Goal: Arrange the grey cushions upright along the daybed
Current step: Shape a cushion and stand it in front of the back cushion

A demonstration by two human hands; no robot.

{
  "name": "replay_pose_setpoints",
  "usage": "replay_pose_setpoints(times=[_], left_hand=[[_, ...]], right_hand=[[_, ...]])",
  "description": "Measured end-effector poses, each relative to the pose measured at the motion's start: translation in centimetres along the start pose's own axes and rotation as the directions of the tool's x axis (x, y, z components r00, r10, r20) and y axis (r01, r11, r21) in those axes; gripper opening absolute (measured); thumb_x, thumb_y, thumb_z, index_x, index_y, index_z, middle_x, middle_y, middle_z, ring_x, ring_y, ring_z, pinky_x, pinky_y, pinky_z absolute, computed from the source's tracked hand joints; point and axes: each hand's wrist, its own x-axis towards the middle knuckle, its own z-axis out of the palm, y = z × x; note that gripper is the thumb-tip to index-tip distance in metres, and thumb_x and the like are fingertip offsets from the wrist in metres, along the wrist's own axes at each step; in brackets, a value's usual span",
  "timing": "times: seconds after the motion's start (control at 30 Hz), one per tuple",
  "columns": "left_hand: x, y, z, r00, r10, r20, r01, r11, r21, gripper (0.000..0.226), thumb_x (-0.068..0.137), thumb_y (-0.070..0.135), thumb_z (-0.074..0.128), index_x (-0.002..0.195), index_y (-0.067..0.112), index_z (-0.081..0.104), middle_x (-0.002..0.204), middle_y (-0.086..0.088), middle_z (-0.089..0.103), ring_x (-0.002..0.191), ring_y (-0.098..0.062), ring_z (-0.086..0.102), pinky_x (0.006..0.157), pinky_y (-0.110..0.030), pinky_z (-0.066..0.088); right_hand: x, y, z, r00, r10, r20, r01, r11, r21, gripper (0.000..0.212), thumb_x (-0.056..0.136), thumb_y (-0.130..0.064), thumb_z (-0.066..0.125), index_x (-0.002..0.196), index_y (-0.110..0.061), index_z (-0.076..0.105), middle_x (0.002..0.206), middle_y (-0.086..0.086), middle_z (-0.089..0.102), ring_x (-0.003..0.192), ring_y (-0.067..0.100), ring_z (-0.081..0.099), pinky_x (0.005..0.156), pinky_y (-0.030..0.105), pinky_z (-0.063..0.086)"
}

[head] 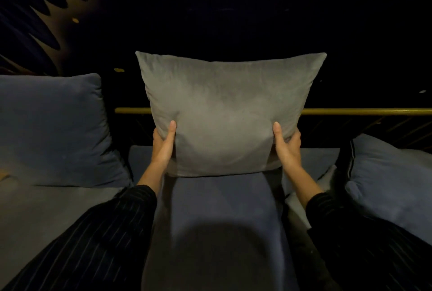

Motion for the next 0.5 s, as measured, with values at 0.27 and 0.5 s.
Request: replay_pose_setpoints(times=[0.27, 0.5], left_hand=[[-3.9, -14.7, -3.1, 0.918, -0.386, 0.088, 0.375, 0.920, 0.114, 0.085, 0.087, 0.037, 0.068, 0.154, 0.018, 0.019, 0.150, 0.004, 0.036, 0.139, -0.031, 0.040, 0.104, -0.041, 0.040], [-5.4, -18.4, -4.3, 0.905, -0.415, 0.092, 0.405, 0.907, 0.112, 0.120, 0.057, 0.055, 0.086, 0.154, 0.028, 0.020, 0.145, -0.003, 0.047, 0.127, -0.032, 0.053, 0.105, -0.046, 0.045]], right_hand=[[-6.6, 11.9, 0.9, 0.972, 0.212, 0.105, -0.107, 0.789, -0.605, 0.089, 0.076, -0.036, 0.078, 0.145, -0.003, 0.033, 0.150, 0.024, 0.032, 0.138, 0.037, 0.035, 0.112, 0.041, 0.031], [-7.3, 13.1, 0.6, 0.962, 0.274, -0.013, -0.213, 0.717, -0.663, 0.113, 0.071, -0.059, 0.072, 0.152, -0.007, 0.013, 0.141, 0.032, 0.041, 0.130, 0.045, 0.042, 0.109, 0.046, 0.037]])
